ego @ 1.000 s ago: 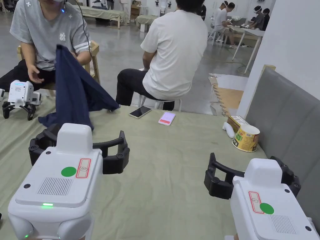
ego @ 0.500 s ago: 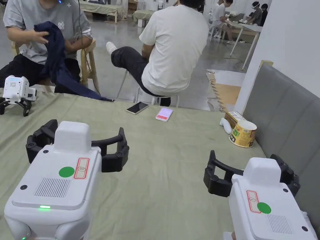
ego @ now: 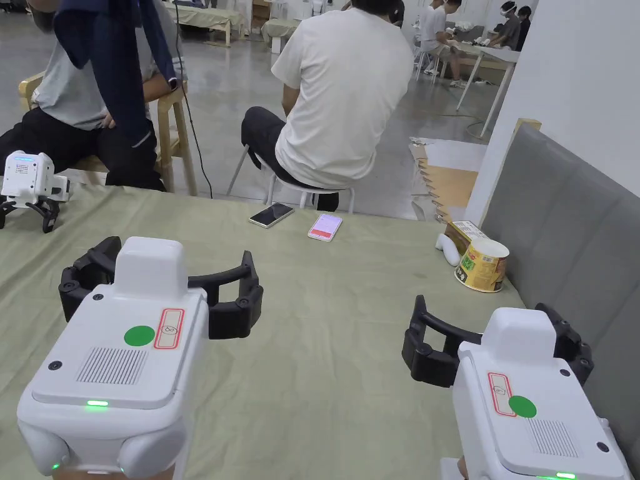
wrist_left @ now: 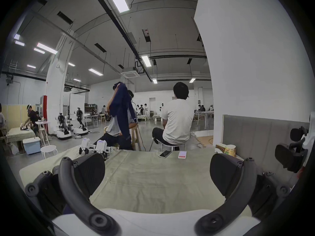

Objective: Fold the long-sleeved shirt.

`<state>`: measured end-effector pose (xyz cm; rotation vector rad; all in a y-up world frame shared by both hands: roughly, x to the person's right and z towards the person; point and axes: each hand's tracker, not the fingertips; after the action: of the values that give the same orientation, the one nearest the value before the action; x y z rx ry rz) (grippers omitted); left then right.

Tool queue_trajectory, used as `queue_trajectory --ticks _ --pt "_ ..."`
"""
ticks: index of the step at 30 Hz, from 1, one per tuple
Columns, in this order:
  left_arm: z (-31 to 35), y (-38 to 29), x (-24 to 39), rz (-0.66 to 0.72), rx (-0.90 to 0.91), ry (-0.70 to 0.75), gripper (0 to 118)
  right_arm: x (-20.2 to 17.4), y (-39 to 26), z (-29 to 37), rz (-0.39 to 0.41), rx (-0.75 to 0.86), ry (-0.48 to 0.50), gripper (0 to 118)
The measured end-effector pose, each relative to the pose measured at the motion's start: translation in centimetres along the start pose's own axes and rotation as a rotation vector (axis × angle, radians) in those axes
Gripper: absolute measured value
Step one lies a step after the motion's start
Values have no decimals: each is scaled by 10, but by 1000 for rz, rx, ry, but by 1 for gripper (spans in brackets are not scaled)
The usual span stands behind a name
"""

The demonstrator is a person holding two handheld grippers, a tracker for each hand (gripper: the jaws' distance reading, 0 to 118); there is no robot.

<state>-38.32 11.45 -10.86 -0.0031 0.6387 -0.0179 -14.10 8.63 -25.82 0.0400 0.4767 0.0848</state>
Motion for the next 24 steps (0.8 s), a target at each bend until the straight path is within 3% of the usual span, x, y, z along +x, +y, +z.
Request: queue_trajectory --ticks 15,24 --pt "2 -3 10 -62 42 -7 111 4 -7 1 12 -7 -20 118" --pt "-1 -7 4 -17 13 -18 111 -3 -7 1 43 -8 -10 118"
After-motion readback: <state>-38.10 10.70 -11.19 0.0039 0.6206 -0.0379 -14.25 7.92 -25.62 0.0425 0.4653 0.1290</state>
